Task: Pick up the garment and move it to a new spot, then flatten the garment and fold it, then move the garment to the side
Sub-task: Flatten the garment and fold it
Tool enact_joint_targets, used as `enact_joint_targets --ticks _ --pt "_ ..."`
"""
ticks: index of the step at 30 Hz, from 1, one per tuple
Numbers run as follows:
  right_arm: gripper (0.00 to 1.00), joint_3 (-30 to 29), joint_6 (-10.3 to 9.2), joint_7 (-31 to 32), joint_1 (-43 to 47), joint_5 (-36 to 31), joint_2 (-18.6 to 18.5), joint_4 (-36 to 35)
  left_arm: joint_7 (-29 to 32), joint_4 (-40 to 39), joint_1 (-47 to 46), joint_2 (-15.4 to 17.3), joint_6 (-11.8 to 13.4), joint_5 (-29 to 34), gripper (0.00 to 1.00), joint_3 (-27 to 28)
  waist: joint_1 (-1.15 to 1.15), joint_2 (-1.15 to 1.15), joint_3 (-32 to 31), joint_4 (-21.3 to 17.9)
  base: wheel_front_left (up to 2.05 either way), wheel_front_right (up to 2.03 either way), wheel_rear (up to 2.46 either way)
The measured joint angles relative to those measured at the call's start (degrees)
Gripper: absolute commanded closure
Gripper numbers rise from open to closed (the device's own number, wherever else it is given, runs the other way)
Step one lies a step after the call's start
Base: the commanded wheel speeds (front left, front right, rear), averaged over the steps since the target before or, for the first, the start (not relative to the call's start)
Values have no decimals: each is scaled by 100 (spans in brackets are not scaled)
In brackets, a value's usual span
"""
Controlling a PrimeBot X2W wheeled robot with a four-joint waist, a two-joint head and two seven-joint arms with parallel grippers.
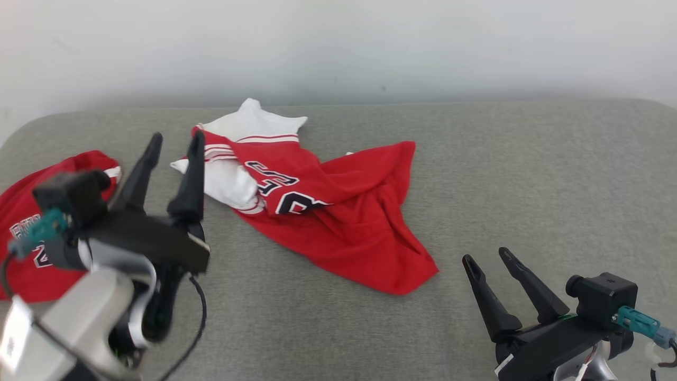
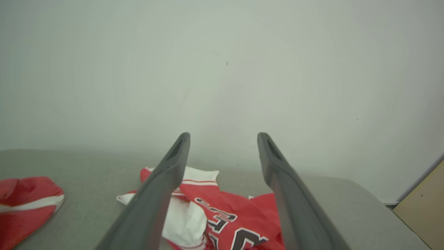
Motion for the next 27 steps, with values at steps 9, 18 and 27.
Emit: enact_joint_targets --ticks 9,18,27 --pt "0 -105 0 360 -171 -309 2 220 -118 -1772 1380 208 670 666 0 519 0 0 -14 371 0 0 0" --pt "0 -430 0 1067 -1012 -760 1 1079 -124 -2361 1978 -102 661 1159 0 627 0 1 77 762 0 0 0" --pt "0 -747 0 1664 -2010 -824 2 2223 -118 -2241 1978 -381 452 1182 0 338 0 1 125 1138 0 0 0"
